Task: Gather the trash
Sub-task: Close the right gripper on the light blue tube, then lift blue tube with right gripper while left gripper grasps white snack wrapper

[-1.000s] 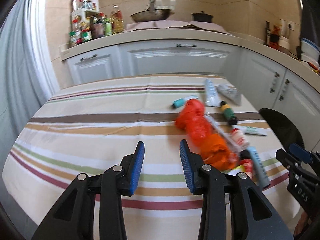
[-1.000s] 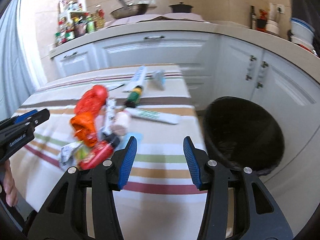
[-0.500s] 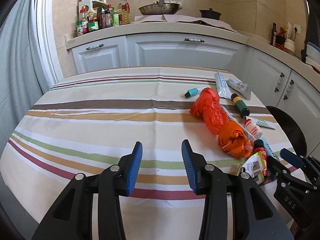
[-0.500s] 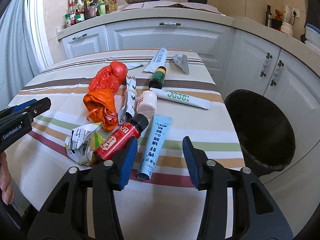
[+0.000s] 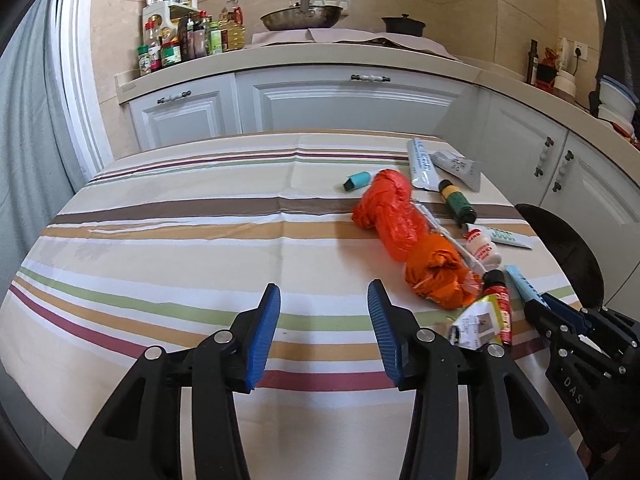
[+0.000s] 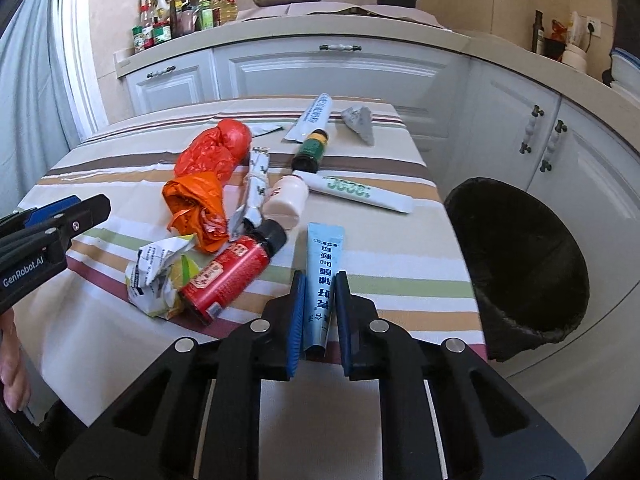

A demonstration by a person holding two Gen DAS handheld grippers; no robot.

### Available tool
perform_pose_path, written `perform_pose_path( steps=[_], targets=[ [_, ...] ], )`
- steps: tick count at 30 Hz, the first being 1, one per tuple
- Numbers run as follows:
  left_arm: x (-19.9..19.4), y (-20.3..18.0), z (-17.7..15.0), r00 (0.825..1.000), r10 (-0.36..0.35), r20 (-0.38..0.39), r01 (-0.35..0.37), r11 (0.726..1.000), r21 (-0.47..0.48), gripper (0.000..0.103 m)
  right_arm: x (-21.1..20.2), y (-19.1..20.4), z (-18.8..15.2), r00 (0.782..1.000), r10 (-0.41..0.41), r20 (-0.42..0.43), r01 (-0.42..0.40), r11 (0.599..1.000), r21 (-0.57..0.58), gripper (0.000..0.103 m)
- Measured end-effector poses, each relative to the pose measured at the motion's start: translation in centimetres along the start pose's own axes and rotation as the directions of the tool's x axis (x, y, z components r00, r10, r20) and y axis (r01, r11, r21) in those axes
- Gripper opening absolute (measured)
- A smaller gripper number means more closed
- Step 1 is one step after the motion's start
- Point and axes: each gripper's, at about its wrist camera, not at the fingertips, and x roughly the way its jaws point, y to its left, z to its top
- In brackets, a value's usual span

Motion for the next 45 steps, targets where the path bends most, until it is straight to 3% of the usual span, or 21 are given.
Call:
perform_pose_path(
  steps=[11,21,31,34,36,45],
  targets=[
    [-0.9,-3.5,0.1,0.999,-0.045,0.011,0.044,0.997,0.056,0.052,-1.8,-4.2,-0.4,0.997,-0.046,0.054,0.042,0.996,0.077,0.015],
    [-0.8,-7.4,-0.4,0.999,-0.043,-0.001,0.042,0.990,0.133,0.055,-2.6,-8.6,-1.6,0.994,-0.085,0.074,0.073,0.985,0.159,0.015],
    [0.4,-7.8,-1.5,0.999,-0.020,-0.045,0.026,0.989,0.142,0.054,-2.5,-10.3,-2.3,0.993,-0.089,0.071,0.074,0.978,0.195,0.015],
    [0.5,-7.6,-1.8,0.998,-0.029,-0.047,0.036,0.989,0.146,0.049,-2.3,-10.1,-2.3,0.994,-0.086,0.070,0.071,0.979,0.193,0.015],
    [0.4,-7.6,-1.8,0.998,-0.037,-0.041,0.043,0.987,0.157,0.039,-2.2,-10.1,-2.3,0.994,-0.086,0.070,0.071,0.979,0.193,0.015],
    [-0.5,-7.4,-2.0,0.998,-0.068,-0.005,0.068,0.981,0.182,0.029,-2.2,-10.0,-2.3,0.994,-0.088,0.069,0.073,0.979,0.190,0.015]
  ],
)
